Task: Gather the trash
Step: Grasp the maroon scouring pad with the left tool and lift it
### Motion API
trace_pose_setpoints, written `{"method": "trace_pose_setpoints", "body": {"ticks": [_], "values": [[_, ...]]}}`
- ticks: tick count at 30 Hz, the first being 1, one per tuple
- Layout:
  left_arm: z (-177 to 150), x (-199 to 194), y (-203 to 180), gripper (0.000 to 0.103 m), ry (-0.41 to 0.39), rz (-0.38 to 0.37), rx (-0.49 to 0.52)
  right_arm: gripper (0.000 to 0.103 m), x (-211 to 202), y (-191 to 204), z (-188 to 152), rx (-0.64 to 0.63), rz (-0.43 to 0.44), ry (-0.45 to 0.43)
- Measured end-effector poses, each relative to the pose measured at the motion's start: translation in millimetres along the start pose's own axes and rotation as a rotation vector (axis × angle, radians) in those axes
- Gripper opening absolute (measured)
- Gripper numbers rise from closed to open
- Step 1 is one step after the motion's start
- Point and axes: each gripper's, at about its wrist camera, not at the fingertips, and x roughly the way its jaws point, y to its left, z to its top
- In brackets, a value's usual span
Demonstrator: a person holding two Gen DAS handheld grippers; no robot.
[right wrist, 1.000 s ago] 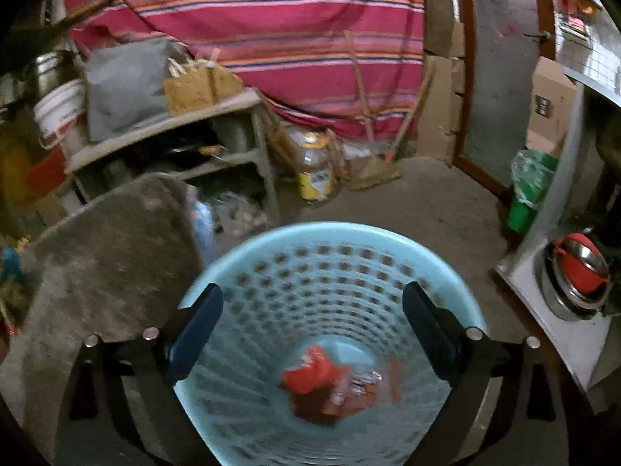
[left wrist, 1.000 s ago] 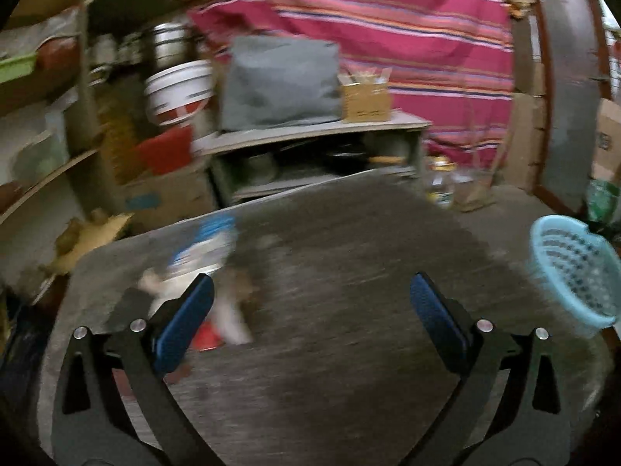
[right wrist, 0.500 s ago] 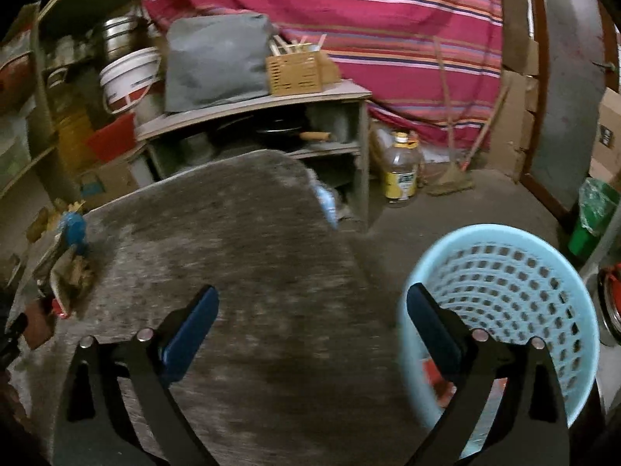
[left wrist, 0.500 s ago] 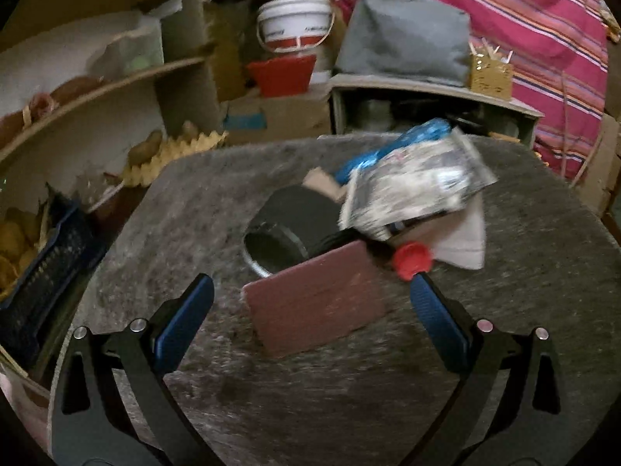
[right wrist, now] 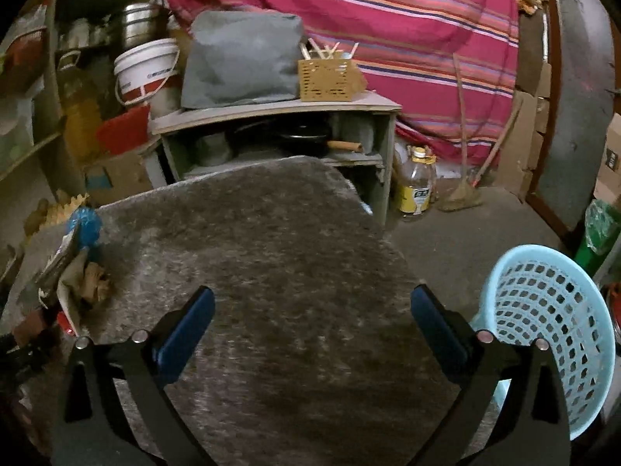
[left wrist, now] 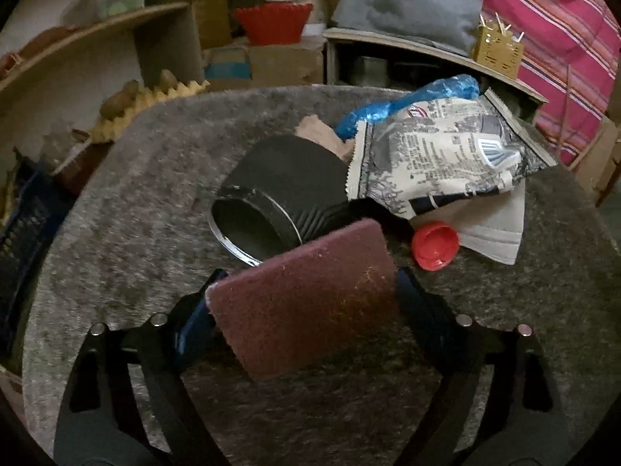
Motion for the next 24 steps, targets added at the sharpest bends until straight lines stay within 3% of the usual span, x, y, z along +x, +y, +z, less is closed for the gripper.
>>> {"method": "trace_pose_setpoints", "body": {"ticks": [4,9,15,20,22,24], "values": [[-0.5,-8.4,0.8,0.081,-0.017,-0.022,0.019,0.099,3.3,22.4,1.8,-0.016,0.037,0.029],[2.2,-39.5,8.7,0.081,-0.098,-0.023,0.058,0.099,5.6,56.8,2.1,-0.057,0.092,0.08],[6.3,-60.8,41.4,0.081,-0.217,0.066,0.108,0.099,-4.7,104.9,0.1,-0.127,0.151,0.042],[16.7,-63.5,82.4,0.081,-0.258,0.121,0.064,0.097,-3.9,136.6,1.0,-0.117,0.222,0.046],[20.1,-64.5,98.2,0.081,-0.268,0.123,0.035,0.091,-3.5,152.1,1.7,-0.129,0.235,0.042],[22.4,-64.5,110.5,0.081,-0.273,0.124,0.007,0.078,-2.7,166.4,0.7,-0.155,0.247,0.047]]}}
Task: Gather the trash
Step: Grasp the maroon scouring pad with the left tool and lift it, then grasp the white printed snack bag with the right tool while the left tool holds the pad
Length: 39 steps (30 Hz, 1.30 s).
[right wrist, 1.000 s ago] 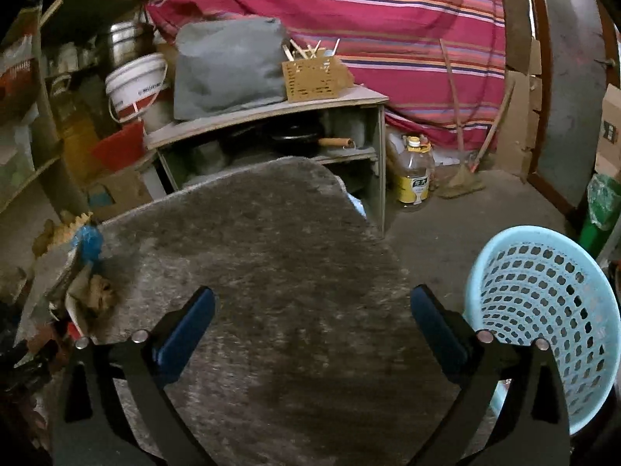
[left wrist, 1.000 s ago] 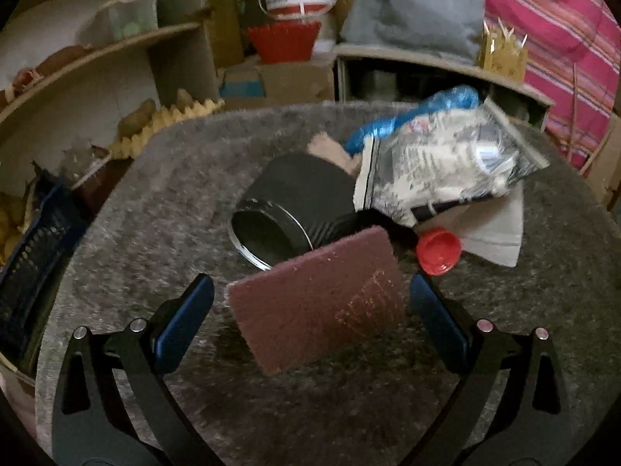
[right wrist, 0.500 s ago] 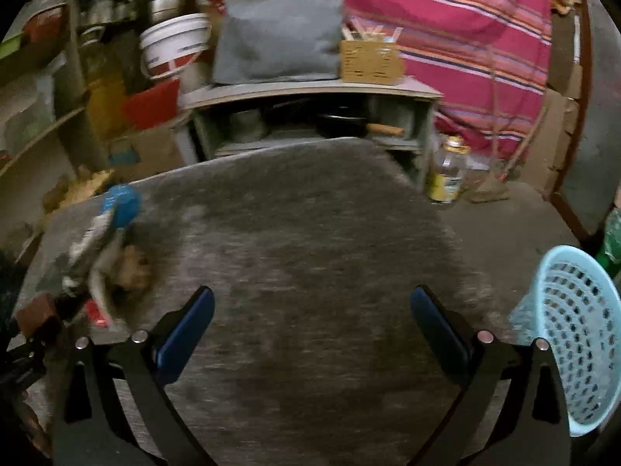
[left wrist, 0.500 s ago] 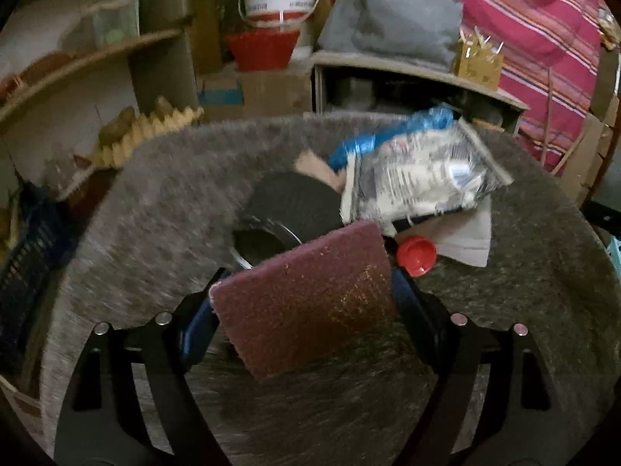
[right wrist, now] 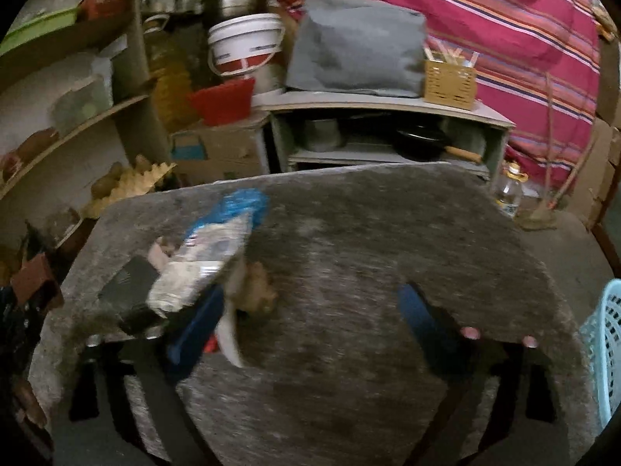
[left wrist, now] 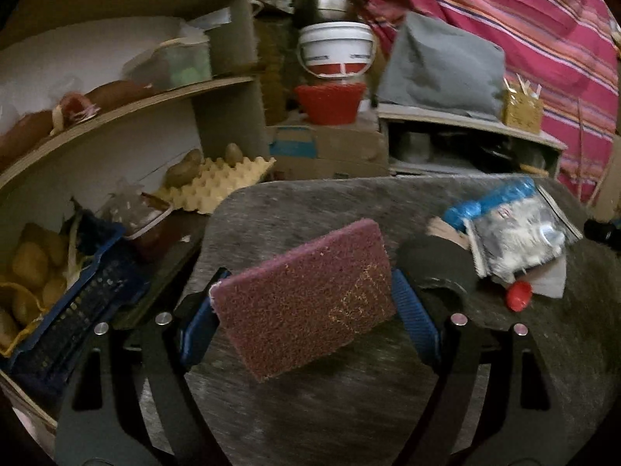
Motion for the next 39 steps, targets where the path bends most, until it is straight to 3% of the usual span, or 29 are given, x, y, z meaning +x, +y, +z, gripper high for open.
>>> {"method": "trace_pose_setpoints", "body": {"ticks": [4,8,15,26,29,32,34,37,39], "values": [[-1.9,2.9,13.6,0.081,0.005,0.015,-0.012,0.07,9.2,19.9,2.8,-0.035,0.006,0.006],[-3.8,1.7,20.5,0.081,0.005,0.042,0.007,0.07,12.0,30.2,8.9,-0.039,0.03,0.004],[-6.4,0.3,39.5,0.081,0.006,0.075,0.007,0.07,13.5,12.8,19.2,0.016,0.002,0.013],[-2.4,-6.1,58.6,0.081,-0.01,0.086,-0.031,0.069,20.6,54.4,5.5,-0.035,0.029,0.059],[-2.7,-6.9,58.5,0.081,-0.01,0.087,-0.032,0.051,30.5,59.3,-4.9,-0.043,0.031,0.11],[-1.7,-8.2,59.2,0.081,-0.013,0.082,-0.033,0.047,40.5,59.0,-12.3,-0.01,0.103,0.149],[-0.6,-11.0,58.5,0.081,-0.019,0.084,-0.026,0.038,43.3,59.8,-13.7,-0.012,0.112,0.141],[1.2,-15.4,57.1,0.081,-0.023,0.088,-0.019,0.016,43.0,59.6,-15.5,-0.03,0.143,0.118],[2.9,-18.0,56.4,0.081,-0.024,0.088,-0.024,0.011,39.5,55.6,-14.8,-0.028,0.164,0.102]]}}
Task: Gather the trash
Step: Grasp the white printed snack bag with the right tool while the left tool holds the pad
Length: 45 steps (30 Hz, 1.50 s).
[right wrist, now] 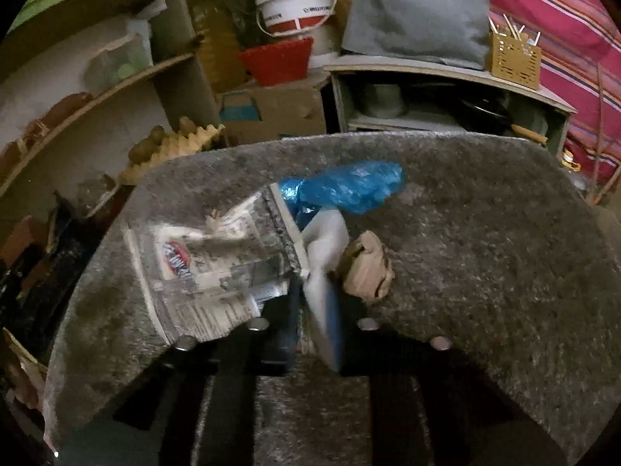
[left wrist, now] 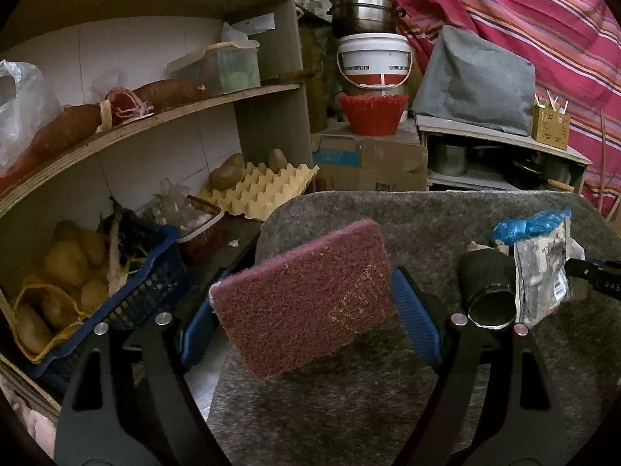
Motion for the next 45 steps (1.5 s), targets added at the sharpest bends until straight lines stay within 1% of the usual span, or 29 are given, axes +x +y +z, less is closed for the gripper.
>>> {"method": "trace_pose_setpoints", "body": {"ticks": [2,5,8,11,16,19,20,21,23,25,26,27,28,30,33,36,40,41,42,43,44,45], "values": [[3.1,-4.1,-1.7,0.081,-0.006,-0.003,-0.008,0.01,-6.5,-3.6,0.3,-0.002,0.009,-0.023],[7.1,-9.6,-6.4,0.081,-0.016,-0.014,-0.016,0.01,-21.8,-13.6,1.8,-0.008,-0.001,-0.045],[10.5,-13.6,-16.7,0.081,-0.024,-0.024,-0.012,0.01,-37.8,-30.3,1.2,-0.001,-0.009,-0.046],[12.7,-17.8,-30.3,0.081,-0.035,-0.038,-0.002,0.01,-50.4,-51.5,-4.8,-0.025,-0.068,-0.028],[12.1,-21.7,-60.1,0.081,-0.037,-0.07,0.029,0.01,-74.8,-117.1,-16.7,0.032,-0.159,0.002],[11.6,-22.1,-79.5,0.081,-0.032,-0.091,0.052,0.01,-90.1,-154.7,-23.3,0.068,-0.199,0.009],[11.6,-22.0,-84.4,0.081,-0.03,-0.099,0.055,0.01,-93.3,-163.4,-24.8,0.072,-0.205,0.011],[11.4,-21.6,-91.5,0.081,-0.027,-0.109,0.06,0.014,-97.3,-173.2,-27.3,0.078,-0.21,0.011],[10.6,-22.1,-100.8,0.081,-0.025,-0.119,0.067,0.015,-103.9,-189.1,-31.6,0.094,-0.226,0.005],[10.3,-22.7,-110.7,0.081,-0.026,-0.127,0.076,0.034,-110.1,-202.1,-33.5,0.11,-0.243,-0.009],[10.6,-23.1,-116.0,0.081,-0.028,-0.132,0.08,0.055,-113.8,-207.4,-33.7,0.109,-0.262,-0.018],[11.1,-23.1,-120.6,0.081,-0.028,-0.137,0.08,0.062,-117.2,-210.8,-33.5,0.106,-0.282,-0.03],[11.5,-22.7,-123.3,0.081,-0.028,-0.142,0.079,0.062,-122.1,-214.5,-33.3,0.102,-0.299,-0.05],[12.0,-21.9,-129.6,0.081,-0.025,-0.156,0.072,0.062,-126.0,-220.4,-31.8,0.113,-0.3,-0.058],[13.5,-21.7,-139.2,0.081,-0.024,-0.174,0.066,0.062,-125.6,-222.7,-29.9,0.14,-0.254,-0.07],[14.0,-23.1,-147.4,0.081,-0.027,-0.182,0.075,0.062,-113.8,-213.8,-28.2,0.127,-0.227,-0.055],[13.3,-22.6,-154.2,0.081,-0.028,-0.173,0.1,0.061,-86.4,-201.5,-31.9,0.113,-0.195,0.006],[12.7,-22.5,-155.5,0.081,-0.027,-0.165,0.107,0.056,-83.0,-200.5,-32.9,0.116,-0.188,0.012],[12.6,-22.5,-156.1,0.081,-0.026,-0.162,0.11,0.042,-80.0,-198.4,-34.0,0.118,-0.177,0.014],[12.7,-23.3,-157.9,0.081,-0.024,-0.158,0.113,0.036,-80.0,-196.7,-34.8,0.116,-0.168,0.011],[13.0,-24.4,-157.7,0.081,-0.025,-0.158,0.114,0.025,-79.5,-193.1,-35.1,0.108,-0.155,0.007],[13.5,-25.7,-158.3,0.081,-0.028,-0.157,0.116,0.018,-80.0,-190.4,-34.6,0.099,-0.15,0.002]]}}
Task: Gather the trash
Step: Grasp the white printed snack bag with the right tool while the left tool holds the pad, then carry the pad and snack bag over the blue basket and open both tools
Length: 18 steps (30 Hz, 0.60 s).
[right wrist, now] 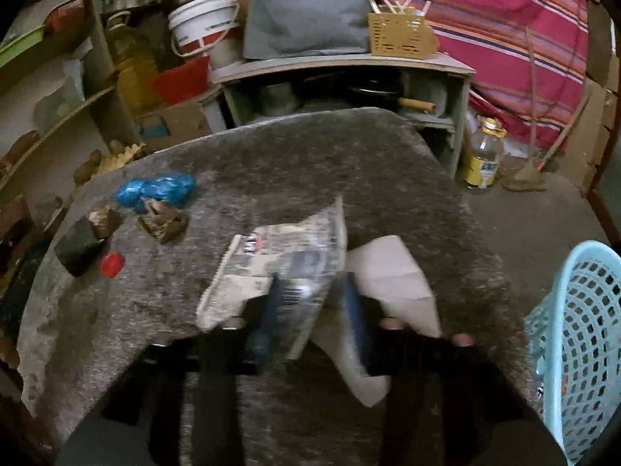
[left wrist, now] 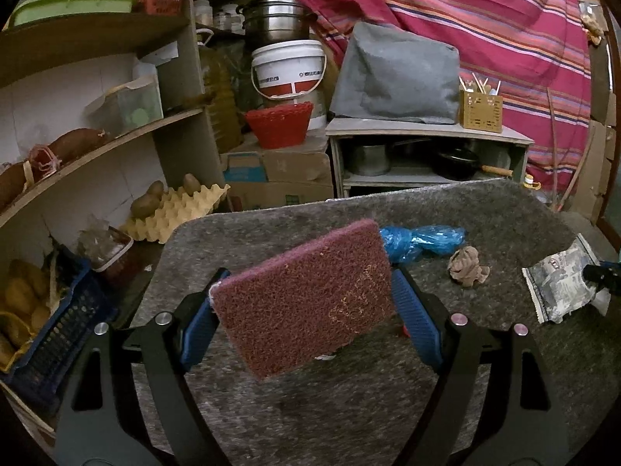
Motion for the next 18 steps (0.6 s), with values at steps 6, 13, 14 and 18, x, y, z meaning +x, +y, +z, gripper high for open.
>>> {"method": "trace_pose_setpoints", "body": {"ticks": [6,13,14,18], "values": [[0.9,-9.1,-4.5,0.081,0.002,-0.007,0.004,0.008,-21.0,3.6,-1.5,-0.012,0.036,-0.068],[10.7,-23.4,-27.5,0.081,0.0,-0.087,-0.013,0.005,-70.4,-29.6,3.5,0.084,0.07,-0.186],[12.2,-25.1,-34.6,0.081,0.0,-0.094,-0.015,0.005,-79.7,-40.4,4.2,0.108,0.07,-0.207],[18.1,-40.9,-71.7,0.081,-0.026,-0.117,0.005,0.005,-108.7,-84.4,1.1,0.2,0.075,-0.264]]}}
